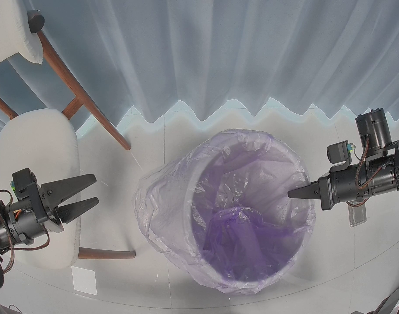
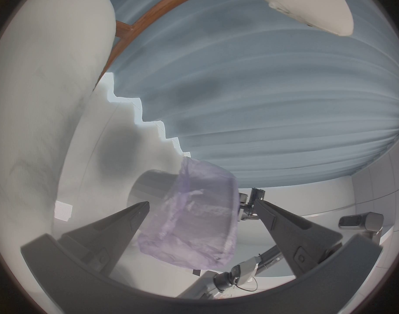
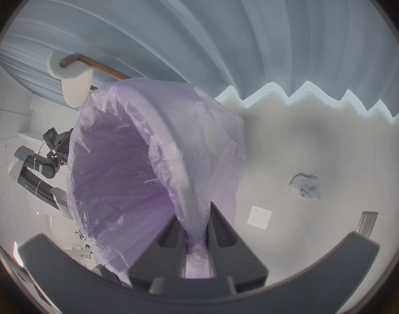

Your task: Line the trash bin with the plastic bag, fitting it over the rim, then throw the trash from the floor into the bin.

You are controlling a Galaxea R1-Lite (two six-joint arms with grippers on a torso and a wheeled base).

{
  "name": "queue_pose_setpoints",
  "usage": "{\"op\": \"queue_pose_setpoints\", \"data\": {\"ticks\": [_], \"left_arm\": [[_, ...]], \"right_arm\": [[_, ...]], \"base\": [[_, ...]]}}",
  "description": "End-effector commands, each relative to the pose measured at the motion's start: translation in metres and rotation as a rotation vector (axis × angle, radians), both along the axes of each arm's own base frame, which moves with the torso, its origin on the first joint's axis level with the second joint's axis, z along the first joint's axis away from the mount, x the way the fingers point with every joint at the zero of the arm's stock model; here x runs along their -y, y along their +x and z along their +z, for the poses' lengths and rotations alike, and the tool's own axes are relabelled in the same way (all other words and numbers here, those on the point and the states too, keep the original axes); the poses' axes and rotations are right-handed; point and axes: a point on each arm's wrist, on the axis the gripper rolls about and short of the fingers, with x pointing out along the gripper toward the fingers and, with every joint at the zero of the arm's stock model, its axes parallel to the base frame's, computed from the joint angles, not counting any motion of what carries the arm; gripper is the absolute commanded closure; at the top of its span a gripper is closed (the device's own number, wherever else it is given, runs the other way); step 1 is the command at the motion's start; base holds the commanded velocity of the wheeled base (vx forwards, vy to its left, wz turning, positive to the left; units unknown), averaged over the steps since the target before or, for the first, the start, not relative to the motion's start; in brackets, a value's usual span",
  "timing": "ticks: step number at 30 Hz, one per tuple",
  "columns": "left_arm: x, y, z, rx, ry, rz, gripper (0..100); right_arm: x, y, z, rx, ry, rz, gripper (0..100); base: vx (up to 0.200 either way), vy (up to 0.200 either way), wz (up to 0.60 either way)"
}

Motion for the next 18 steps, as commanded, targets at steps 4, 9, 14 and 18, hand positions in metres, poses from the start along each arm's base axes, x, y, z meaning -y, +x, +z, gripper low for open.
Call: {"op": "queue_pose_setpoints", "data": {"ticks": [4, 9, 14, 18], "left_arm": [[0.001, 0.028, -0.013, -0.060, 0.029, 0.010, 0], [0.010, 0.038, -0.017, -0.082, 0.037, -0.024, 0], [0.035, 0.048, -0.015, -0.078, 0.044, -0.082, 0], [0.045, 0.056, -0.016, -0.085, 0.049, -0.091, 0]], "right_arm": [[0.001, -0.005, -0.001, -0.004, 0.004, 0.010, 100], [0.000, -0.007, -0.002, -0.010, 0.011, 0.022, 100], [0.000, -0.006, -0.001, -0.006, 0.012, 0.022, 100], [0.000, -0.007, 0.000, -0.004, 0.015, 0.028, 100]], "base": [[0.000, 0.000, 0.00], [0.000, 0.000, 0.00], [0.000, 0.000, 0.00], [0.000, 0.000, 0.00]]}}
